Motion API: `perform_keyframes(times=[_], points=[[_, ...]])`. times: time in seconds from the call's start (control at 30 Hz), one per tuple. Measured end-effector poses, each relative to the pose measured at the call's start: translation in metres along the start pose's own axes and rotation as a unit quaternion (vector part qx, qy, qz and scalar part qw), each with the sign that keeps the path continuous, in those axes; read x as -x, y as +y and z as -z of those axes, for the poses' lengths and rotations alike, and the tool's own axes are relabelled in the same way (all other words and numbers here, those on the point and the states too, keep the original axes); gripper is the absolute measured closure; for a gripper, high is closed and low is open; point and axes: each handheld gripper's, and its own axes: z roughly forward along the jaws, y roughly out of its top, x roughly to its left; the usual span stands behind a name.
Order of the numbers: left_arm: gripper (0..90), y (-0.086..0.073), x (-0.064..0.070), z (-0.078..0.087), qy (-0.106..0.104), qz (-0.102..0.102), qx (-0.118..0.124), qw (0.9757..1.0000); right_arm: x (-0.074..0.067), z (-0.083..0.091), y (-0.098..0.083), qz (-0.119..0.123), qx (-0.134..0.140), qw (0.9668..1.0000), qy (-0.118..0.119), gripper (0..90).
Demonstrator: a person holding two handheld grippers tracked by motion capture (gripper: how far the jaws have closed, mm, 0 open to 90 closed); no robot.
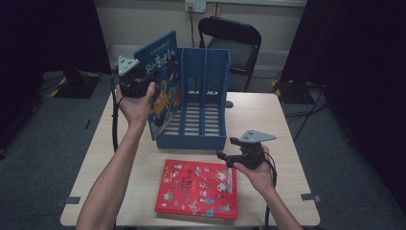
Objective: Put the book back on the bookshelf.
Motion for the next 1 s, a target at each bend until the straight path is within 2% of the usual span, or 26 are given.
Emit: perform_keyframes(times=[0.07, 0.2, 0.3, 0.6, 0.77, 0.83, 0.9, 0.93, 1.0], points=[[83.5, -0.002, 0.002, -0.003, 0.007, -0.005, -0.002, 1.0, 0.0, 0.0, 0.0, -0.001, 0.001, 1.0, 0.001, 24.7], [83.5, -0.003, 0.001, -0.007, 0.006, 0.002, 0.005, 1.0, 0.0, 0.0, 0.0, 0.0, -0.001, 1.0, 0.001, 24.7], [83.5, -0.005, 0.003, -0.012, 0.015, -0.008, 0.015, 0.9997, -0.001, -0.001, 0.0, 0.003, -0.002, 1.0, 0.003, 24.7], [83.4, -0.012, 0.008, -0.03, 0.015, -0.02, 0.013, 0.9996, 0.001, -0.001, -0.001, 0.0, -0.005, 0.9999, 0.009, 24.6], [83.4, -0.013, 0.008, -0.034, 0.013, -0.035, 0.018, 0.9992, 0.001, 0.0, -0.002, -0.002, -0.005, 0.9999, 0.012, 24.6], [83.3, -0.009, 0.008, -0.037, 0.019, -0.029, 0.012, 0.9993, 0.001, -0.001, -0.002, -0.003, -0.006, 0.9999, 0.014, 24.6], [83.3, -0.009, 0.007, -0.037, 0.013, -0.022, 0.019, 0.9995, 0.001, -0.002, -0.002, -0.002, -0.011, 0.9999, 0.013, 24.5], [83.4, -0.009, 0.007, -0.038, 0.017, -0.033, 0.021, 0.9991, 0.001, -0.002, -0.002, -0.001, -0.011, 0.9998, 0.014, 24.5], [83.3, -0.009, 0.006, -0.041, 0.02, -0.029, 0.021, 0.9992, 0.001, -0.001, -0.002, -0.001, -0.011, 0.9998, 0.014, 24.5]])
